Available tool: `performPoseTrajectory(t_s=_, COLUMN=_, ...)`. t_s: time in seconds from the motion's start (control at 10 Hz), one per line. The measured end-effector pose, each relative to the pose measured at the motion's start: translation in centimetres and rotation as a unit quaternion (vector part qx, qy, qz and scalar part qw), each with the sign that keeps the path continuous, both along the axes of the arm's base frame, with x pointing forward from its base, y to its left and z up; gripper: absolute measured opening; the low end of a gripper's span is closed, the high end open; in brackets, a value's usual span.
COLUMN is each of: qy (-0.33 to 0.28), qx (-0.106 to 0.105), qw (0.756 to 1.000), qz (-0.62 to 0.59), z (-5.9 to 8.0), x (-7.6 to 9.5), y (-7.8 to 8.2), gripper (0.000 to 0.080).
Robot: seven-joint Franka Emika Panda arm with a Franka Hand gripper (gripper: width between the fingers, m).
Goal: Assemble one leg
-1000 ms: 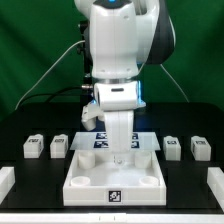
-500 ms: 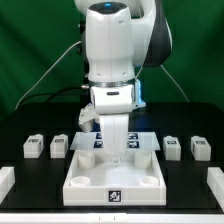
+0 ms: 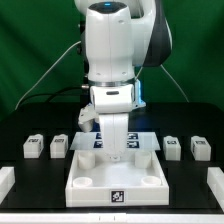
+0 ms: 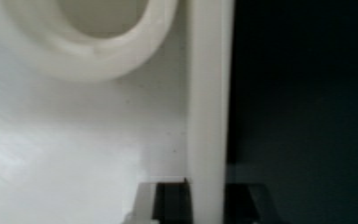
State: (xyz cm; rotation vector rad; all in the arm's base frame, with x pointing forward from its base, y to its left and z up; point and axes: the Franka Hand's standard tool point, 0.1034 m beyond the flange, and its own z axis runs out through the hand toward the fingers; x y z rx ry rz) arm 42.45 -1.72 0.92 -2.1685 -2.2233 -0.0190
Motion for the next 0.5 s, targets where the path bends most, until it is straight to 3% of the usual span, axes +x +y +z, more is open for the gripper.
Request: performPoseTrajectory(t_s=0.5, qy=0.000, qx=0.000, qw=1.000, qz=0.000, z=0.00, x=0.00, y=0.00, gripper=0.0057)
